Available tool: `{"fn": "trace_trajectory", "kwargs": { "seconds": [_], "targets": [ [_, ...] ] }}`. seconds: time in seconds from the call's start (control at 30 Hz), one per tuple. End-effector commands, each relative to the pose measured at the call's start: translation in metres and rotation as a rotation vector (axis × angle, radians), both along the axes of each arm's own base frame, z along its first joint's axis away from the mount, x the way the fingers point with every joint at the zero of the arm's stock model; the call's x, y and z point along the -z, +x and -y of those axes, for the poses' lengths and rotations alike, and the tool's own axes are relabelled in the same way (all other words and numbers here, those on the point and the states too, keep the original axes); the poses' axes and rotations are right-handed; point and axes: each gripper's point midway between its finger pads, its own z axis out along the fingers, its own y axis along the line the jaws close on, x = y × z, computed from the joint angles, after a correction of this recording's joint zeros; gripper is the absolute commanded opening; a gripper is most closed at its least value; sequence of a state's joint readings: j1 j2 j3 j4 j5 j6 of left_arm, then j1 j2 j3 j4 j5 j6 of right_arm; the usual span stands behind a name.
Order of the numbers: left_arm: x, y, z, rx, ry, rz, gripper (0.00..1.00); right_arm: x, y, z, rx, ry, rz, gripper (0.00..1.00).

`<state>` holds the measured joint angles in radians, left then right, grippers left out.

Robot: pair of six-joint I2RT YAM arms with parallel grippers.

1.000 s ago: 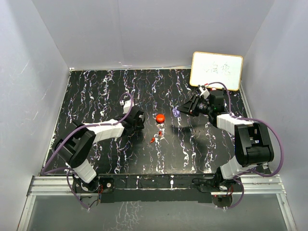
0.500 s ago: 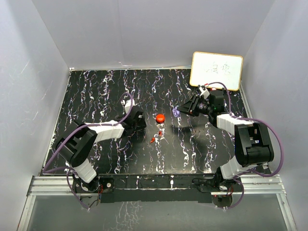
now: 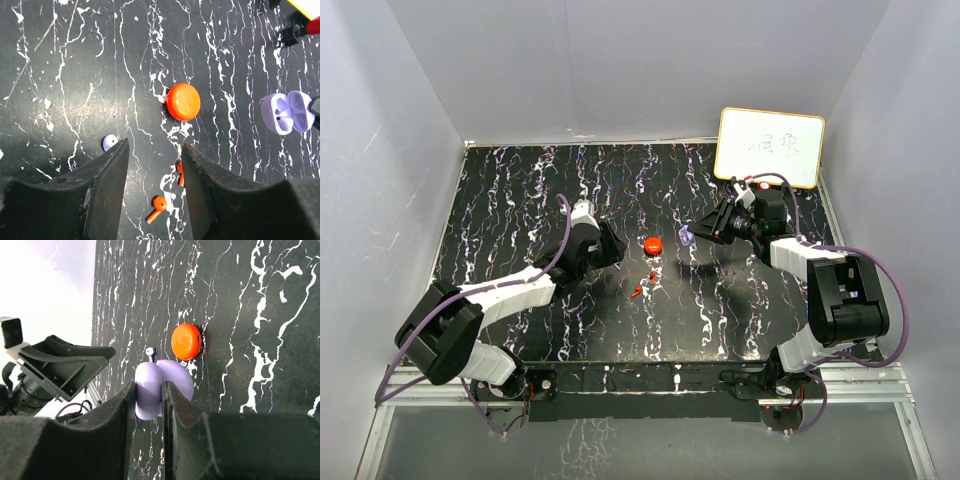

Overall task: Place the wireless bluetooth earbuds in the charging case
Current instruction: Adjust the earbud at the center of the board.

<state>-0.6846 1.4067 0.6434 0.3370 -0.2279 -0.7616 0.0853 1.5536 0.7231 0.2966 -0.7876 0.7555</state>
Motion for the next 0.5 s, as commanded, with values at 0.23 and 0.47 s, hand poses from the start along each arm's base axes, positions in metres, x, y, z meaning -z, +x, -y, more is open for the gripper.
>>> {"fn": "trace_trajectory", "kwargs": {
  "seconds": [0.23, 0.47],
  "targets": [
    [0.015, 0.000, -0.016, -0.026, 0.157, -0.049, 0.48, -0.017, 0.007, 0.000, -0.006, -0.006, 0.086, 0.00],
    [0.030, -0.002, -0.010, 0.000, 0.193, -0.100, 0.50, -0.018, 0.009, -0.001, -0.007, -0.008, 0.088, 0.00]
  ]
}}
